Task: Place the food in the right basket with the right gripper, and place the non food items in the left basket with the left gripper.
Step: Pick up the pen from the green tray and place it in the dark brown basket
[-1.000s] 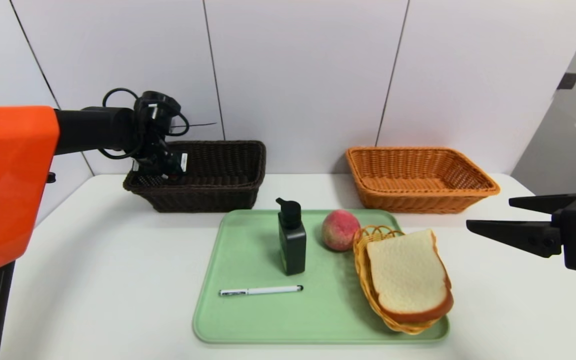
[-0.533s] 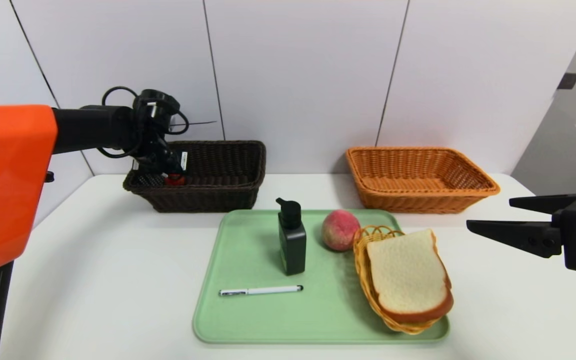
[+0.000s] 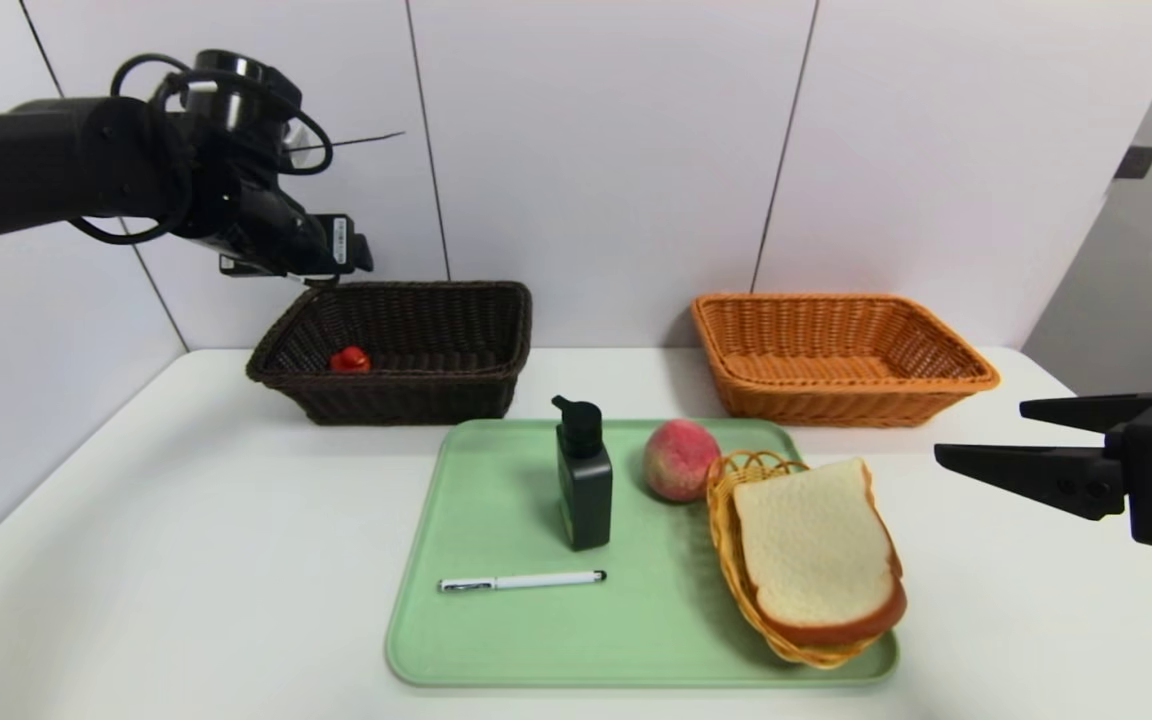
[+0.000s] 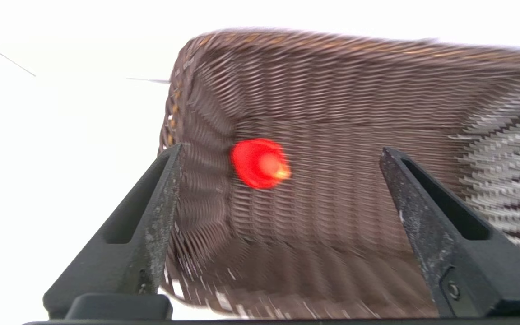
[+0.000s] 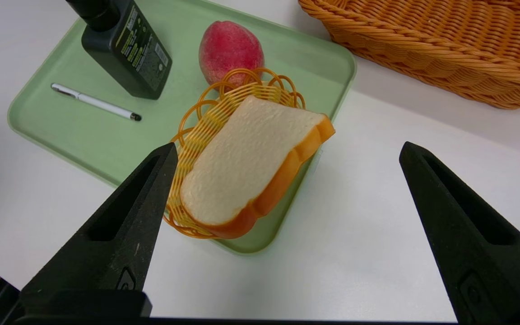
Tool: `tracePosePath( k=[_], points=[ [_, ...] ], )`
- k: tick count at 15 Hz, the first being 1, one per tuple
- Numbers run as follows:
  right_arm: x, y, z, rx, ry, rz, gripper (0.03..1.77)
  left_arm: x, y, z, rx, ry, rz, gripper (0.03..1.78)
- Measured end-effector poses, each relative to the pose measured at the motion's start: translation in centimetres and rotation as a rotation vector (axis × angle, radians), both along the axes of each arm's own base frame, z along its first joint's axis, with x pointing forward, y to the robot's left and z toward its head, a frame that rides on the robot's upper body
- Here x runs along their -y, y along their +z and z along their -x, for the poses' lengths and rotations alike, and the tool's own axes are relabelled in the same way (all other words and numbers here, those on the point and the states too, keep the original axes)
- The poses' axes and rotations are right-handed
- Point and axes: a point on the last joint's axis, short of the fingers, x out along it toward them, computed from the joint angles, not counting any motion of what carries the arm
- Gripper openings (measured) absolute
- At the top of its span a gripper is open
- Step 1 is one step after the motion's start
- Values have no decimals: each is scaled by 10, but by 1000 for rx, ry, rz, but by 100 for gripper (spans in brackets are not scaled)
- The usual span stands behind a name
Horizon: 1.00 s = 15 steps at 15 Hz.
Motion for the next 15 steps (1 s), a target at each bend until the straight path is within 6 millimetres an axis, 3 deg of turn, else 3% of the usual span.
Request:
tracePosePath(
  k=[4, 9, 12, 15],
  points=[
    [0, -1, 0, -5, 2, 0, 170, 15, 36, 45, 26, -53, 39, 161],
    [1, -2, 0, -6, -3, 1, 170, 43, 60, 101, -4, -155, 125, 165],
    [1, -3, 1, -7, -3, 1, 170, 57, 59, 128, -43, -220, 133, 167],
    [1, -3, 1, -7, -1, 0, 170, 73, 43, 157, -109, -313, 109, 167]
  ],
)
